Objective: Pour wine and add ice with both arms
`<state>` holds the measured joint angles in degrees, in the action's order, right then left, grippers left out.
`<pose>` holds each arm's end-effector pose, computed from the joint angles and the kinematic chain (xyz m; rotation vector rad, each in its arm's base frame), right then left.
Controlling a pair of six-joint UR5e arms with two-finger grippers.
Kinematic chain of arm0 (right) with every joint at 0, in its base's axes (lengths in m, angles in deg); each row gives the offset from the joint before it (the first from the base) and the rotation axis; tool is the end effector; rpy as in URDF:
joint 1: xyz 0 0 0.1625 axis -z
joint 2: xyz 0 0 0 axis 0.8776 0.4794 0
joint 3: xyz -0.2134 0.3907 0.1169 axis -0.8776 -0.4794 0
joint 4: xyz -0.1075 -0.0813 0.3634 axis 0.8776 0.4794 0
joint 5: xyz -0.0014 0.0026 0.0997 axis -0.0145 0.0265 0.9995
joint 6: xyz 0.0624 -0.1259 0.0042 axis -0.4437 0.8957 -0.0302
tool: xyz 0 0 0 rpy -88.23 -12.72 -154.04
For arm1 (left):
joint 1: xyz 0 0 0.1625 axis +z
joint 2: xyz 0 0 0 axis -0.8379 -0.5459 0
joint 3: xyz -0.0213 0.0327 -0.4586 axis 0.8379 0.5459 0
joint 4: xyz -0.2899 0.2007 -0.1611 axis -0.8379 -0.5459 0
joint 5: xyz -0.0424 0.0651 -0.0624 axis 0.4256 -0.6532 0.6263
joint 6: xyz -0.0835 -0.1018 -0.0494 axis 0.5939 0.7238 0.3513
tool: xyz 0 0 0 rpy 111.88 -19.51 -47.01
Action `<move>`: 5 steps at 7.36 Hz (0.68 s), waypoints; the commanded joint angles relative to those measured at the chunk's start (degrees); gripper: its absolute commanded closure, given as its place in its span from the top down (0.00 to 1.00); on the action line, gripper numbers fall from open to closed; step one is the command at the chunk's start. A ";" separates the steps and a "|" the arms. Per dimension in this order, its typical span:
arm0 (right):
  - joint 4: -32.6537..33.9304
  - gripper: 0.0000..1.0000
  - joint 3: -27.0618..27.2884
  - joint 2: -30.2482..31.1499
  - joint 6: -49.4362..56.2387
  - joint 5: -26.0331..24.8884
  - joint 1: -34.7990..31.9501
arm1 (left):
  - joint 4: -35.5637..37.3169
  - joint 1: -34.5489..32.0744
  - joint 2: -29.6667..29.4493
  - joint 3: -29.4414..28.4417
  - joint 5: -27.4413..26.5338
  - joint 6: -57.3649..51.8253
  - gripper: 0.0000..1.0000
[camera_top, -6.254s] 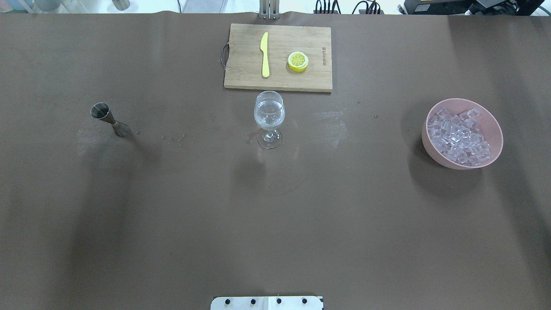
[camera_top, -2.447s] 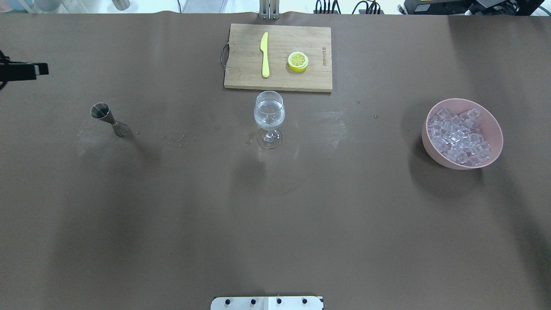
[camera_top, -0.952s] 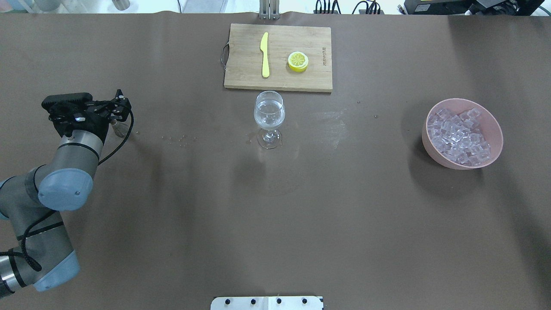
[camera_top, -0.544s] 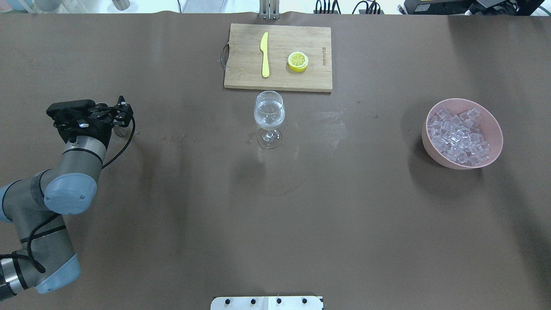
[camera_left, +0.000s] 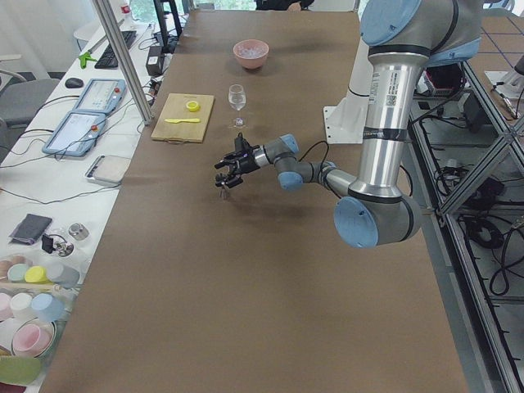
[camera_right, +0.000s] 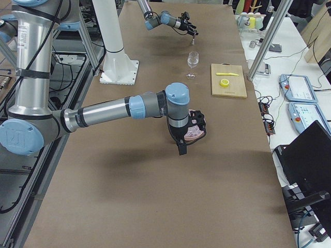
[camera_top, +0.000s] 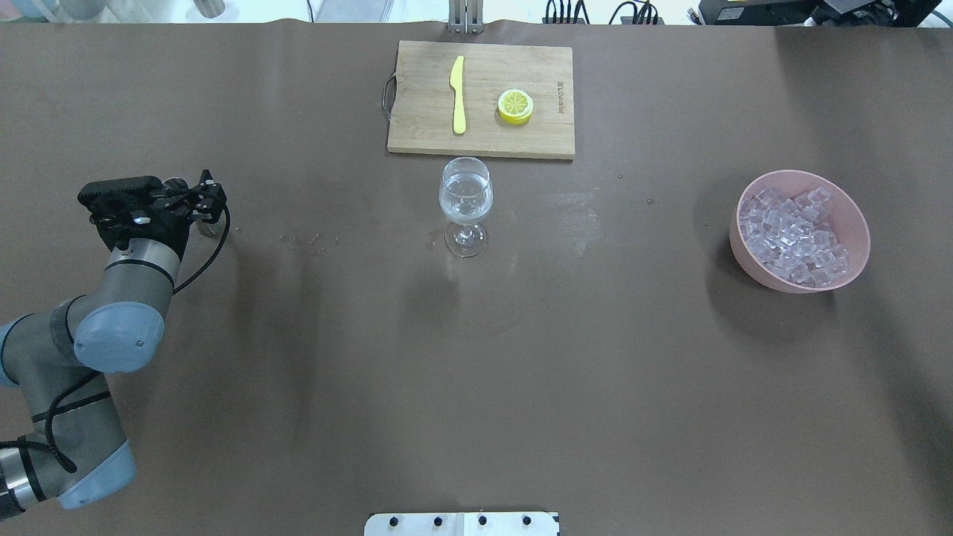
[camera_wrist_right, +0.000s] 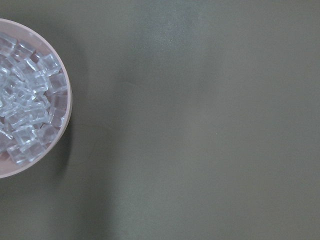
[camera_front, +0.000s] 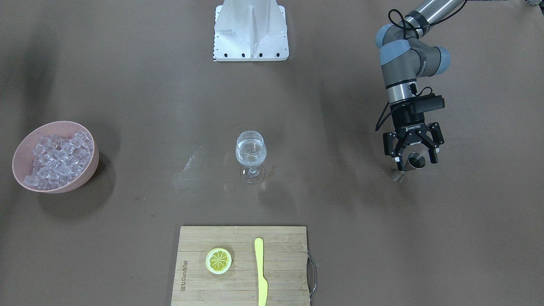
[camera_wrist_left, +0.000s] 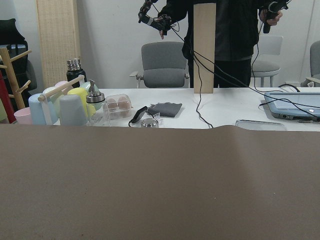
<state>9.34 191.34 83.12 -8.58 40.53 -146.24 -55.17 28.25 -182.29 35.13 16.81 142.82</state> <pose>0.0098 -0.4095 0.6139 0.1733 -0.6680 -0.2181 0.3711 -0.4709 0.5256 1.0383 0.5390 -0.5737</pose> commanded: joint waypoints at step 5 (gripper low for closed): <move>0.00 1.00 -0.06 -0.01 0.00 0.00 -0.02 | -2.26 1.59 -0.85 -4.62 0.00 0.10 0.98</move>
<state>9.34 191.27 83.11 -8.58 40.59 -146.26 -57.14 29.17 -183.02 31.00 16.78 142.98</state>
